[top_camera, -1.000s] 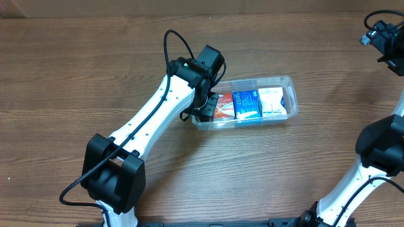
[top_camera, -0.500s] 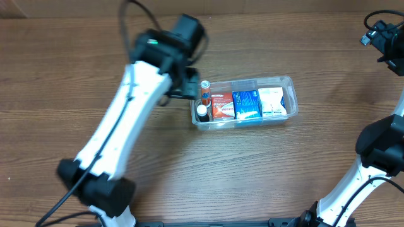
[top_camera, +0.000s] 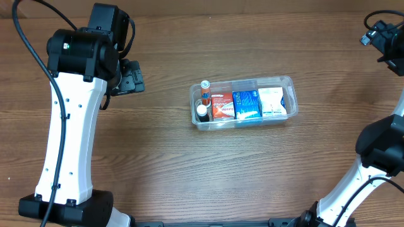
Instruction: Pack container
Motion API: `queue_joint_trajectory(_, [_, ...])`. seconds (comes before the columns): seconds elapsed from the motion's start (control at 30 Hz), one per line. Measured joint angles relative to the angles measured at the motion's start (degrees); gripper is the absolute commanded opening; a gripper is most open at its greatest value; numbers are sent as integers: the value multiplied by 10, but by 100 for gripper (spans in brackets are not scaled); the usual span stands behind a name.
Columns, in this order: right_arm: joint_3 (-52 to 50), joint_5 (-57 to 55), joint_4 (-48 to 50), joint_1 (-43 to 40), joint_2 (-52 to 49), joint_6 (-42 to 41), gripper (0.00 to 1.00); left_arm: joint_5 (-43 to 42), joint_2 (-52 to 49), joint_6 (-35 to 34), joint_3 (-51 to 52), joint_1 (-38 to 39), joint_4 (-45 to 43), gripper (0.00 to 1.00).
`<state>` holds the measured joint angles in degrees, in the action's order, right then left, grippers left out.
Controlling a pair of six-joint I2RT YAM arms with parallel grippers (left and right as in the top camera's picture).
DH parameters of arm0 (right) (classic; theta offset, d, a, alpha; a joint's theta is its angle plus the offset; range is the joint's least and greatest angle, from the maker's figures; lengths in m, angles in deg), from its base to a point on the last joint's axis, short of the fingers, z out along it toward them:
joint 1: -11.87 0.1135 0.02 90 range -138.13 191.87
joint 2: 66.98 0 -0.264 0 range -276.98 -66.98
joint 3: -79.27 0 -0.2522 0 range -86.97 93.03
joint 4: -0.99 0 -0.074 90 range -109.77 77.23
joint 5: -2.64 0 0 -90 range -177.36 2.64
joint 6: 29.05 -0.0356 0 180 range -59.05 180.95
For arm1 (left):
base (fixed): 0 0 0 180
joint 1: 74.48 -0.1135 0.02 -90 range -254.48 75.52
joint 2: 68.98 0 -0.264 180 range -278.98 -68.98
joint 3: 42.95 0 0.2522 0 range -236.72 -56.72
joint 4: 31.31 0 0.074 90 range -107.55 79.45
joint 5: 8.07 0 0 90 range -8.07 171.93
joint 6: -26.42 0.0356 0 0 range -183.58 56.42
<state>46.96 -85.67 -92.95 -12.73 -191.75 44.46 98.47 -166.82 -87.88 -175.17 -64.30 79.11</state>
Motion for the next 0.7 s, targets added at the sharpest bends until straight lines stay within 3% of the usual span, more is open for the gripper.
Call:
queue_joint_trajectory(0.17, [0, 0, 0, 0, 0, 0, 100, -15, 0, -1, 0, 0, -12, 100])
queue_joint_trajectory(0.33, [0, 0, 0, 0, 0, 0, 100, -9, 4, 10, 0, -3, -155, 100])
queue_joint_trajectory(0.43, [0, 0, 0, 0, 0, 0, 100, 0, 42, 85, 0, -17, -261, 100])
queue_joint_trajectory(0.7, [0, 0, 0, 0, 0, 0, 100, -67, 165, 185, 37, -87, -317, 100])
